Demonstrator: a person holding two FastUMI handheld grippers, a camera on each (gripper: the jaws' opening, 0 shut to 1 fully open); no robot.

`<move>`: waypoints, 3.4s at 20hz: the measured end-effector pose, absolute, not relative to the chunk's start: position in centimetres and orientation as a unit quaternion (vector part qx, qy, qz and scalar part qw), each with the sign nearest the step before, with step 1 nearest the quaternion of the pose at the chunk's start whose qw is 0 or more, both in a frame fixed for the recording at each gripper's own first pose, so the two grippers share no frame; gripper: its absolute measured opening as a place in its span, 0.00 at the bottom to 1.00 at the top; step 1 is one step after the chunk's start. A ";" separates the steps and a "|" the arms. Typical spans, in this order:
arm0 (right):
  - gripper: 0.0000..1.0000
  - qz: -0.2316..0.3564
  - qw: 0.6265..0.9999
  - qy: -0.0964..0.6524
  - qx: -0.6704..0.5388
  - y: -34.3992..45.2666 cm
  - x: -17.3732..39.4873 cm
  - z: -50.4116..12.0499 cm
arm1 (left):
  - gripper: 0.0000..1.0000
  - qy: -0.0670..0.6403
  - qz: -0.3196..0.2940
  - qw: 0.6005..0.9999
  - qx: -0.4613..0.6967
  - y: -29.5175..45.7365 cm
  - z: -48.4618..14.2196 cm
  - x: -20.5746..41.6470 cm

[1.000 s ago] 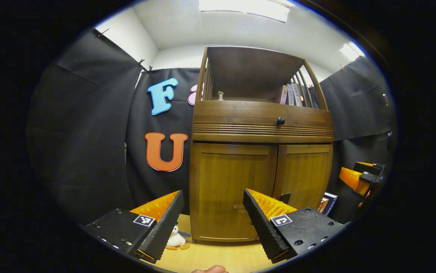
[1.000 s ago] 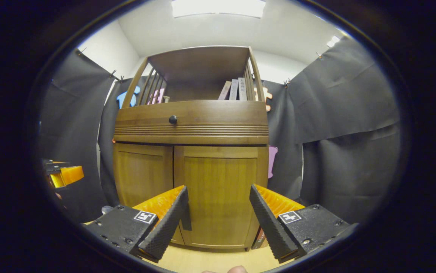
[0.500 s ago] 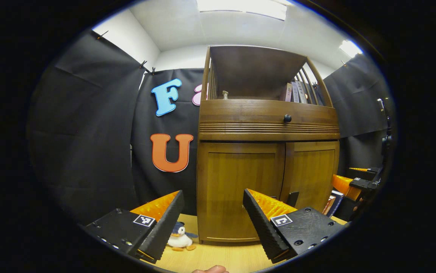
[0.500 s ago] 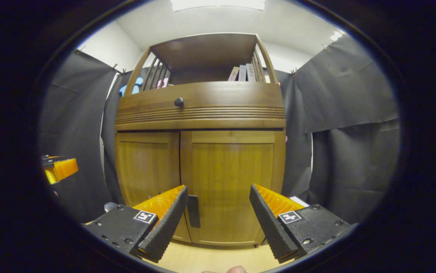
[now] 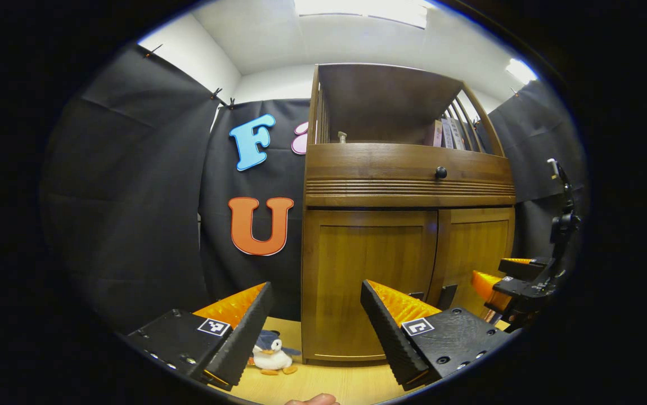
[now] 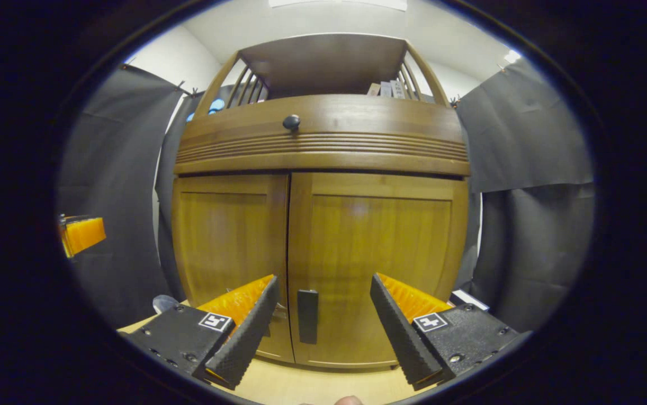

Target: Open the right door of the double-door shoe cabinet with the right hand, and open the left door with the left hand.

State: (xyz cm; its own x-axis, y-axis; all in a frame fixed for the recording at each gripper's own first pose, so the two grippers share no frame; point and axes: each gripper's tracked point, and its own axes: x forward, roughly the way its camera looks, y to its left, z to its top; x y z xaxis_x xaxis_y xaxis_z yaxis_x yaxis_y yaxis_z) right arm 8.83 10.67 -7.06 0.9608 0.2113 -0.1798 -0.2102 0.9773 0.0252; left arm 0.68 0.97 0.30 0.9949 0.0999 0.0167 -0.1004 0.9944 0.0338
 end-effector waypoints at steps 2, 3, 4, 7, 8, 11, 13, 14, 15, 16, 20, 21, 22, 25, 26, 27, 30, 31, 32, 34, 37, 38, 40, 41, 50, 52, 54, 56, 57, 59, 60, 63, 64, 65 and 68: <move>1.00 0.109 0.988 0.110 0.006 11.5 9.8 -8.3 | 0.95 -0.006 0.055 0.998 0.020 1.4 -0.1 0.7; 1.00 0.111 0.987 0.119 0.007 11.9 10.3 -9.0 | 0.95 -0.004 0.059 0.998 0.019 1.8 -0.2 0.8; 1.00 0.113 0.985 0.127 0.008 12.2 10.9 -9.5 | 0.95 -0.003 0.062 0.998 0.018 2.1 -0.3 0.8; 1.00 0.114 0.982 0.152 0.007 13.0 12.2 -11.4 | 0.95 -0.004 0.073 0.997 0.016 2.9 -0.3 0.6; 0.98 0.103 0.982 0.160 0.008 12.9 12.7 -12.0 | 0.95 -0.004 0.077 0.997 0.016 3.1 -0.3 0.5; 0.89 0.097 0.978 0.185 0.015 13.7 13.8 -14.4 | 0.95 -0.001 0.090 0.996 0.016 4.0 -0.6 0.0; 0.82 0.094 0.975 0.199 0.015 13.9 14.6 -15.4 | 0.95 0.003 0.098 0.995 0.016 4.7 -0.9 -0.2; 0.77 0.094 0.974 0.204 0.015 14.2 15.0 -15.8 | 0.95 0.004 0.102 0.995 0.015 4.9 -0.9 -0.3; 0.75 0.093 0.974 0.207 0.016 14.4 15.3 -16.2 | 0.95 0.006 0.106 0.994 0.015 5.2 -1.0 -0.5; 0.71 0.095 0.973 0.211 0.017 14.6 15.5 -16.4 | 0.95 0.006 0.110 0.994 0.015 5.5 -1.1 -0.7; 0.50 0.086 0.971 0.221 0.021 14.7 16.1 -17.4 | 0.95 0.009 0.120 0.993 0.019 6.2 -1.1 -1.4; 0.46 0.085 0.971 0.224 0.024 14.7 16.1 -17.6 | 0.95 0.010 0.121 0.992 0.019 6.3 -1.1 -1.4; 0.39 0.084 0.971 0.221 0.026 14.6 16.1 -17.5 | 0.95 0.010 0.121 0.992 0.019 6.2 -1.1 -1.5; 0.35 0.089 0.970 0.225 0.036 14.6 16.0 -17.6 | 0.95 0.009 0.116 0.993 0.021 5.7 -0.8 -1.7; 0.34 0.093 0.969 0.227 0.039 14.6 15.8 -17.7 | 0.95 0.008 0.112 0.993 0.021 5.3 -0.7 -1.7; 0.33 0.096 0.968 0.227 0.042 14.6 15.7 -17.7 | 0.95 0.008 0.108 0.994 0.023 5.0 -0.6 -1.7; 0.31 0.108 0.967 0.225 0.045 14.4 14.5 -17.6 | 0.95 0.010 0.093 0.995 0.025 3.6 -0.5 -1.6; 0.31 0.113 0.967 0.225 0.047 14.2 13.6 -17.4 | 0.95 0.012 0.087 0.996 0.025 3.2 -0.7 -1.5; 0.31 0.119 0.966 0.224 0.050 13.9 12.8 -17.3 | 0.95 0.014 0.081 0.996 0.025 2.7 -0.7 -1.5; 0.30 0.126 0.965 0.223 0.052 13.4 11.6 -17.0 | 0.95 0.020 0.068 0.997 0.024 1.7 -1.0 -1.4; 0.30 0.130 0.965 0.220 0.050 12.8 10.1 -17.0 | 0.95 0.027 0.050 0.998 0.020 0.2 -1.3 -1.2; 0.31 0.133 0.965 0.220 0.052 12.5 9.6 -16.9 | 0.95 0.028 0.044 0.998 0.019 -0.3 -1.2 -1.1; 0.31 0.138 0.964 0.220 0.056 12.0 8.6 -16.7 | 0.95 0.031 0.029 0.999 0.018 -1.4 -1.4 -1.1; 0.31 0.140 0.964 0.220 0.057 11.8 8.1 -16.6 | 0.95 0.032 0.024 0.999 0.019 -1.9 -1.5 -1.1; 0.31 0.136 0.963 0.224 0.063 8.1 3.4 -15.9 | 0.95 0.037 -0.018 0.999 0.025 -5.8 -1.5 -1.2; 0.30 0.137 0.962 0.226 0.067 7.2 2.5 -15.7 | 0.95 0.038 -0.029 0.999 0.025 -6.9 -1.5 -1.4; 0.28 0.135 0.962 0.228 0.070 6.2 1.7 -15.7 | 0.95 0.040 -0.039 0.998 0.026 -7.8 -1.7 -1.3; 0.28 0.129 0.963 0.227 0.065 4.9 0.7 -15.5 | 0.95 0.043 -0.049 0.998 0.026 -8.8 -2.0 -1.4; 0.27 0.123 0.964 0.226 0.064 4.2 0.3 -15.5 | 0.95 0.045 -0.054 0.997 0.027 -9.4 -2.1 -1.5; 0.27 0.110 0.966 0.228 0.061 2.8 -0.5 -15.3 | 0.95 0.047 -0.064 0.996 0.029 -10.3 -2.3 -1.5; 0.26 0.101 0.967 0.228 0.060 1.9 -1.2 -15.6 | 0.95 0.048 -0.069 0.996 0.029 -10.8 -2.4 -1.4; 0.24 0.089 0.969 0.223 0.056 0.3 -2.2 -15.6 | 0.95 0.056 -0.086 0.994 0.029 -12.4 -3.3 -1.1; 0.22 0.082 0.970 0.222 0.053 -0.3 -2.4 -15.6 | 0.95 0.059 -0.092 0.994 0.029 -12.9 -3.6 -1.0; 0.22 0.077 0.971 0.222 0.049 -0.8 -2.6 -15.6 | 0.95 0.065 -0.098 0.993 0.030 -13.5 -4.0 -1.0; 0.17 0.060 0.972 0.223 0.050 -2.2 -3.2 -15.5 | 0.94 0.064 -0.113 0.991 0.030 -14.7 -4.2 -0.9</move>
